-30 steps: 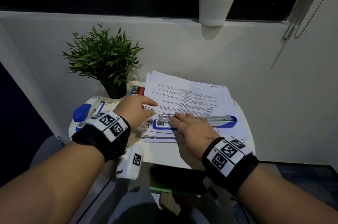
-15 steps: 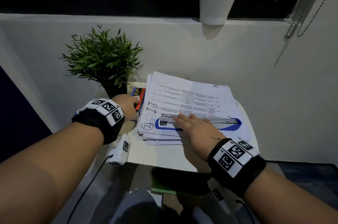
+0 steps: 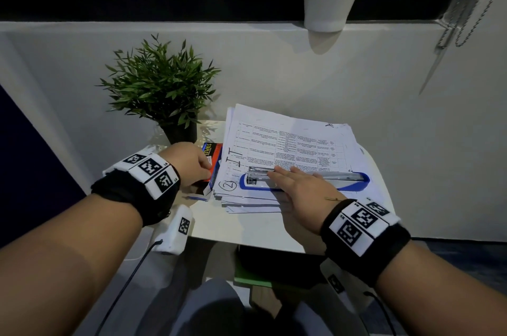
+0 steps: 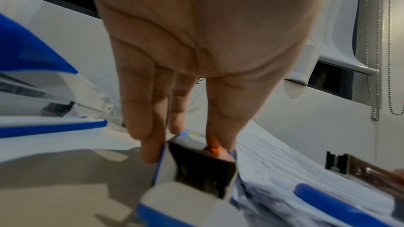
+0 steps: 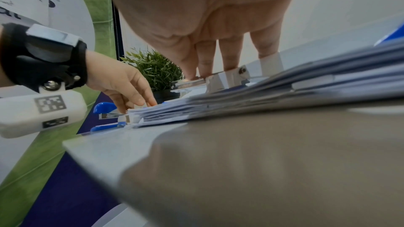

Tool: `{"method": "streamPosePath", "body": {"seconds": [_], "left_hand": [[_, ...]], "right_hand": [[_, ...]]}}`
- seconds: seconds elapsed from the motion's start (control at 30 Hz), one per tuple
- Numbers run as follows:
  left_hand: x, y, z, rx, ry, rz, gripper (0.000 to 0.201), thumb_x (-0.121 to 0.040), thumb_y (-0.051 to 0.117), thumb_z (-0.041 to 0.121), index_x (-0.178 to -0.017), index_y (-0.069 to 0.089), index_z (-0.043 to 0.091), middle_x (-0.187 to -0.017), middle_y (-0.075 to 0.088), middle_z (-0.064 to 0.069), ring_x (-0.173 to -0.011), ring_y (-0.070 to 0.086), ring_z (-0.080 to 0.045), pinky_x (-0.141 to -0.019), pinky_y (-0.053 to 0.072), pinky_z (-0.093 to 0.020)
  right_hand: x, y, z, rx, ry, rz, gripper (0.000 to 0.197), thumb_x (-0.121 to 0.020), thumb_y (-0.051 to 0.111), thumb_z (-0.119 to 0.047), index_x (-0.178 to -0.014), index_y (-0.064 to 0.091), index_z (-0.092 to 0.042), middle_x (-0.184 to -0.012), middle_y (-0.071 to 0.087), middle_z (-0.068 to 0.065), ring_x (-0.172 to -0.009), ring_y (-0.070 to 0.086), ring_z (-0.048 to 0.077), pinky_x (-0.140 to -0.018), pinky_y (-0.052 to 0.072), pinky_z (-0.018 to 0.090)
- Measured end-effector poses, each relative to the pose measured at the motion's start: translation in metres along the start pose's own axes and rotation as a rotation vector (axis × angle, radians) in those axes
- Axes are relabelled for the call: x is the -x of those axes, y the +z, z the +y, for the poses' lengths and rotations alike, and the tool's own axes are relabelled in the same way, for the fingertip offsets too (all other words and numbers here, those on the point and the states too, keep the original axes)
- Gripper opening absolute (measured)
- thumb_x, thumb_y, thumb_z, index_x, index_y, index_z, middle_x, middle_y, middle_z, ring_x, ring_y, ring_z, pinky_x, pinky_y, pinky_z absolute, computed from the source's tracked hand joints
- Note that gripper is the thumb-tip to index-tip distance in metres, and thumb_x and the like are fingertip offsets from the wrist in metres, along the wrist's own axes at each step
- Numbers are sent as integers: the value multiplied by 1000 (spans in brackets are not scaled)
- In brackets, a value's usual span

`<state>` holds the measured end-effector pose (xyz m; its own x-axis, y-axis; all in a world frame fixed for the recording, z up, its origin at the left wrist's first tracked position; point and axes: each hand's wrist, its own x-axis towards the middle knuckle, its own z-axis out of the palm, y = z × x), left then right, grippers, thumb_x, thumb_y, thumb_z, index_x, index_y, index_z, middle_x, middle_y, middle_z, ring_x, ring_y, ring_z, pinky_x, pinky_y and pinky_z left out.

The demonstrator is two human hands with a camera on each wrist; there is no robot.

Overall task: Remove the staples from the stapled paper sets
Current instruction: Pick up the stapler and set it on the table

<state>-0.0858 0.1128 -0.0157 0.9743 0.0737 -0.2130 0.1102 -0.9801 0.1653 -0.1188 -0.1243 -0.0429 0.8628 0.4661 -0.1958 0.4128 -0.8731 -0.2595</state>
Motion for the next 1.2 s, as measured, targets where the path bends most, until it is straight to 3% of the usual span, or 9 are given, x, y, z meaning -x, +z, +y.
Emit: {"method": "streamPosePath", "body": {"seconds": [0.17,0.27,0.4,0.53,0.63,0.73,0.83,1.03,1.2], "left_hand": [[-1,3,11,9,-78,2,29,-75,74,42,-89,65,19,-93,62,2,-83,57,-14,-63,44,-24],[-1,3,15,-53,-93,-32,41,-70,77,46,-90,52,21,-92,58,3,-81,53,-14,-57,38,-23],[3,-5,10,27,-144,-12,45,-66,80,40,-94,52,19,-86,56,3,-79,53,-16,-53,37,-24],[12,-13,5,292,-193,22,40,-66,82,32,-90,54,17,-83,58,-1,-66,55,-16,-58,48,-27],[19,-18,7,418,-189,19,39,-64,83,30,-85,54,15,-82,61,-6,-62,59,-21,-61,55,-32],[26,-20,15,403,-174,-30,40,-66,81,33,-88,56,12,-85,67,-10,-67,65,-24,-67,58,-38],[30,-19,22,367,-161,-66,35,-72,75,29,-95,60,7,-90,67,-13,-82,69,-27,-76,58,-43],[30,-12,24,432,-187,-111,31,-72,75,30,-83,56,9,-77,65,-11,-64,63,-24,-69,57,-35],[29,-5,20,497,-216,-141,39,-70,77,36,-86,51,12,-84,63,-9,-79,68,-25,-70,59,-36]], "right_hand": [[-3,-2,1,0,-2,-10,54,-99,31,-19,-150,17,-33,-159,10,-12,-147,11,18,-118,15,46],[-4,-6,0,13,1,-46,54,-100,30,-17,-150,17,-31,-159,11,-10,-146,12,19,-116,18,46],[-5,-7,-1,12,2,-50,51,-101,30,-21,-150,19,-31,-159,12,-10,-146,13,20,-116,20,45],[-5,-13,-6,149,0,-46,47,-101,31,-27,-148,25,-27,-157,20,-8,-142,23,20,-114,24,46],[-2,-17,-23,224,-112,98,40,-98,38,-33,-136,43,-23,-142,43,-4,-130,40,23,-105,33,40],[1,-22,-50,-15,-224,255,31,-97,44,-35,-121,59,-23,-123,58,0,-113,53,23,-88,41,31],[-1,-21,-74,-265,-293,302,26,-96,51,-28,-115,67,-22,-112,63,8,-104,56,25,-84,40,30],[-13,0,-79,-249,-198,167,30,-98,45,-31,-112,68,-18,-98,50,10,-105,51,28,-77,32,25],[-19,9,-69,-214,-50,235,36,-97,45,-33,-93,70,-8,-95,64,12,-93,57,28,-69,35,29]]}}
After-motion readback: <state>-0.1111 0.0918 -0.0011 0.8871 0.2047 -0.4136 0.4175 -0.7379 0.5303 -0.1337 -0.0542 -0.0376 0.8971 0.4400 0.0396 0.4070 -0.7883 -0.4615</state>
